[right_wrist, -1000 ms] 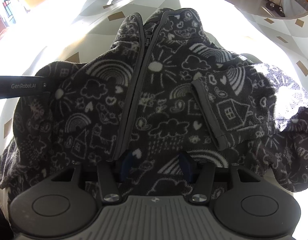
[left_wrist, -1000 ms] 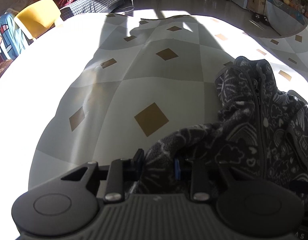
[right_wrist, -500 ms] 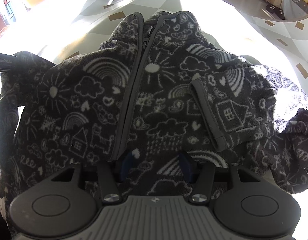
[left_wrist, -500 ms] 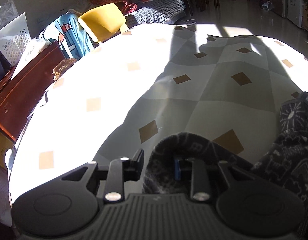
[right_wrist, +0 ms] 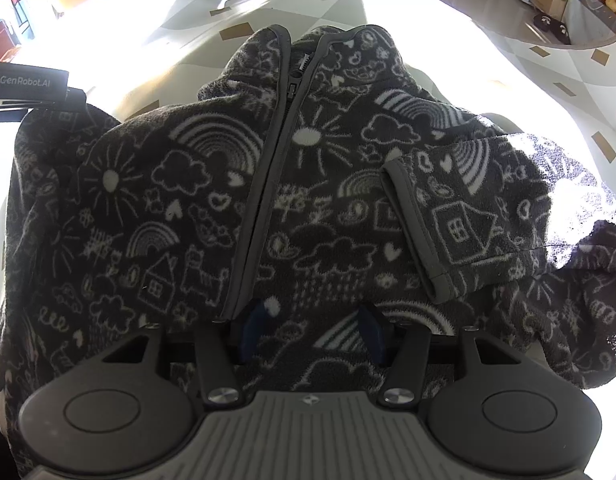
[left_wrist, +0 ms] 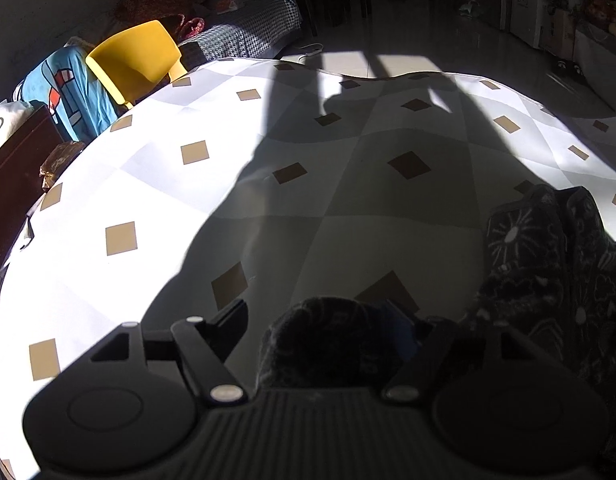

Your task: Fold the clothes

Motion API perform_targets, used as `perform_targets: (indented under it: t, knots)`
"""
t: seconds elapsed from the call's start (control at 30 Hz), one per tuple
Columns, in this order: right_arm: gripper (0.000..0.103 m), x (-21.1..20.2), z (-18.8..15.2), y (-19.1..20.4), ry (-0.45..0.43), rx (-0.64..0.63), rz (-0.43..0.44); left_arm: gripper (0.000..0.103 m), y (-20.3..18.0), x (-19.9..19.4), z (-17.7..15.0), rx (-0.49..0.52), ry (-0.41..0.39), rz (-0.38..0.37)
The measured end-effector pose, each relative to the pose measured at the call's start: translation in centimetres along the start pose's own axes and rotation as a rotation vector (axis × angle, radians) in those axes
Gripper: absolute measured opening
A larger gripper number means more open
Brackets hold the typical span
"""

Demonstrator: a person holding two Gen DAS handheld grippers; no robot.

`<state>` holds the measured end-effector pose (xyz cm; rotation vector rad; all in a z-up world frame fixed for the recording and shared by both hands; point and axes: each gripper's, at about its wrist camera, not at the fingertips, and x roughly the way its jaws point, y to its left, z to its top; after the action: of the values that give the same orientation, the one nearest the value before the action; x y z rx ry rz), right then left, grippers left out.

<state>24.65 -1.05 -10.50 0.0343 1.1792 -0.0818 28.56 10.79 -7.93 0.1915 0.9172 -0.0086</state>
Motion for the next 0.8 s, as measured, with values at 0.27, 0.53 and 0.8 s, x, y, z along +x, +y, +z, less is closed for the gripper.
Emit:
perform_targets:
  t: [0.27, 0.53, 0.8]
  knots:
    - [0.052, -0.1, 0.0, 0.0, -0.002, -0.015, 0.003, 0.072, 0.7, 2.6, 0.5, 0.035, 0.077, -0.059]
    - [0.052, 0.0, 0.1, 0.1, 0.0, -0.027, -0.003, 0.047, 0.1, 4.5, -0.5, 0.104, 0.13, -0.055]
    - [0.053, 0.0, 0.2, 0.1, -0.002, -0.029, -0.007, 0.016, 0.5, 5.0, -1.2, 0.059, 0.148, -0.039]
